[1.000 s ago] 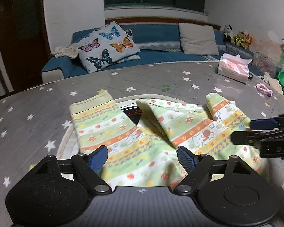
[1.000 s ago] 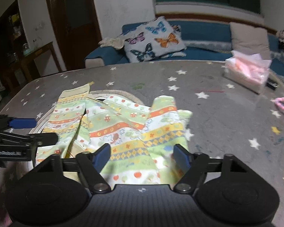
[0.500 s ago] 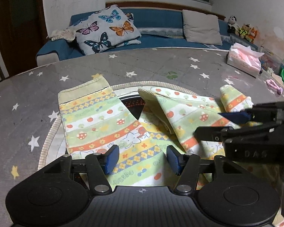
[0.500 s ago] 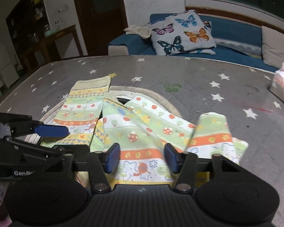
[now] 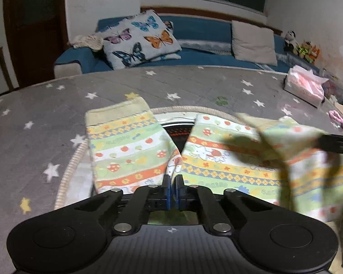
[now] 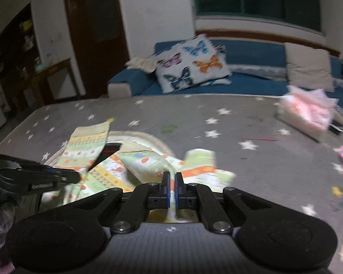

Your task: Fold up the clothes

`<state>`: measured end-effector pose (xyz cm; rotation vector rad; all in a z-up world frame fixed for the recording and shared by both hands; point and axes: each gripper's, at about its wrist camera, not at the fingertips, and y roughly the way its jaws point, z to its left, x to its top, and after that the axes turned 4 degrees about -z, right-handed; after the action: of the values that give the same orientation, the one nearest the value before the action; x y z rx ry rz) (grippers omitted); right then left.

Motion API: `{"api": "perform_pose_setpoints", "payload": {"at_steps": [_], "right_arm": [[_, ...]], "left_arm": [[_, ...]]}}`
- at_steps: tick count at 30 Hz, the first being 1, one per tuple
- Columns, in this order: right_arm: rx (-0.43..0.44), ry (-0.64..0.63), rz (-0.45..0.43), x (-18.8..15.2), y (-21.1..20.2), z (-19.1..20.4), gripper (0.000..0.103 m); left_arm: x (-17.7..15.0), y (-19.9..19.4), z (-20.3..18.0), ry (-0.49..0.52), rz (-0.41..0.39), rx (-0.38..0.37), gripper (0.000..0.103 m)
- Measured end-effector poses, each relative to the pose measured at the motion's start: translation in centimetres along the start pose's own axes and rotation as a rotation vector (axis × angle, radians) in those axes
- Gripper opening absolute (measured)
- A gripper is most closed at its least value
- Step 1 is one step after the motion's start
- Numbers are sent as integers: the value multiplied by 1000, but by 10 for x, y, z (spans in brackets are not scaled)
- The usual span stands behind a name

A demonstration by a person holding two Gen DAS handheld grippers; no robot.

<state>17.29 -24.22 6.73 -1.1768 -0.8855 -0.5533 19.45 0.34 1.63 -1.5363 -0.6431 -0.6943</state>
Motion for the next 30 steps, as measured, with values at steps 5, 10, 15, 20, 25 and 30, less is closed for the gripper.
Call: {"api": "perform_pose_setpoints", "payload": {"at_steps": [5, 10, 15, 20, 25, 30], "right_arm": [[-82, 53, -52, -10, -48, -26, 3], [-155, 121, -84, -32, -93, -49, 3], [-211, 206, -101, -63, -131, -66, 3], [-275, 314, -81, -103, -163, -80, 3], [-336, 378, -35, -137, -183, -91, 3], [-388, 377, -25, -143, -190, -97, 5]], "left_arm": [[-3, -25, 12, -20, -52, 38, 1], [-13, -61, 34, -55, -105, 78, 1], [-37, -99, 53, -80, -133, 129, 1], [-69, -126, 67, -114, -123, 168, 1], [-101, -143, 69, -126, -83, 173, 1], [-123, -157, 70, -134, -43, 170, 1]]}}
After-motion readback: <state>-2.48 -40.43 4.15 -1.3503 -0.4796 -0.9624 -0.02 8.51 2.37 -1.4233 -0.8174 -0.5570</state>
